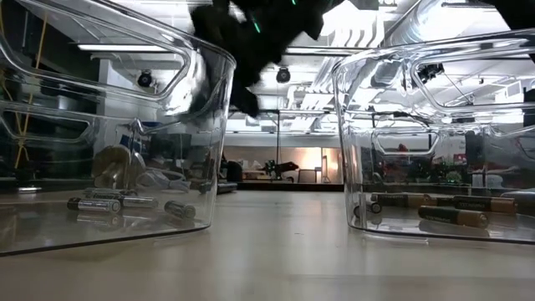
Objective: Sort batteries
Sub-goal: Put the silver battery into the left transparent bin, then move the left transparent bin to middle left of the table
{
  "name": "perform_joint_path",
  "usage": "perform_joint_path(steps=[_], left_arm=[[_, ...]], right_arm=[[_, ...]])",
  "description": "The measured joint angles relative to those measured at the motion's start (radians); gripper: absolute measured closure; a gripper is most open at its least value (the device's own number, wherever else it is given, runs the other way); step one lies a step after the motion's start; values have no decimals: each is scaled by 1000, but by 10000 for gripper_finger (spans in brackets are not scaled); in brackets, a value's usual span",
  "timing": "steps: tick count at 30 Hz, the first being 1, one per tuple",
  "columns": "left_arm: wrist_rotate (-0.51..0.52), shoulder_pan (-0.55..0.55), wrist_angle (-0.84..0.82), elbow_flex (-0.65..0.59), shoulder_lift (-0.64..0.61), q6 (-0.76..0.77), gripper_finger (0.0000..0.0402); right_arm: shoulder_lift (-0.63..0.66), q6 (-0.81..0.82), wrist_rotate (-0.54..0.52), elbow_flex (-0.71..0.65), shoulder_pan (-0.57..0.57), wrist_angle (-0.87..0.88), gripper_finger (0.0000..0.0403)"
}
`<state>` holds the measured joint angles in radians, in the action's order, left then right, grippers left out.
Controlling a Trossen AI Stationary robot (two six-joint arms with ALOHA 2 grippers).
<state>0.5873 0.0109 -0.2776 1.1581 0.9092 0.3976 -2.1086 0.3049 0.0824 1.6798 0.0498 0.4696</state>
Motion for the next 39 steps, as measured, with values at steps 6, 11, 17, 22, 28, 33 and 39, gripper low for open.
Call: perform_joint_path(steps=[6, 11, 17, 22, 28, 33, 39], left_arm=[[15, 88, -7, 1, 9, 28, 177], [70, 147, 7, 1, 35, 71, 177], [81, 210, 55, 1, 74, 72, 177], [123, 259, 58, 1, 83, 81, 177], [181, 369, -67, 2, 82, 79, 200], [252, 462, -436, 1, 104, 399, 299], [86, 577, -503, -123, 207, 696, 389]], right_arm=[[-5, 63, 126, 3, 88, -334, 382], [-9, 73, 80, 2, 159, -353, 382], [-9, 106, -11, 2, 186, -302, 268], [-9, 101, 37, 2, 173, -292, 157], [96, -60, 46, 2, 117, -97, 145], [258, -215, -170, 1, 50, 139, 226], [398, -190, -223, 0, -60, 349, 387]])
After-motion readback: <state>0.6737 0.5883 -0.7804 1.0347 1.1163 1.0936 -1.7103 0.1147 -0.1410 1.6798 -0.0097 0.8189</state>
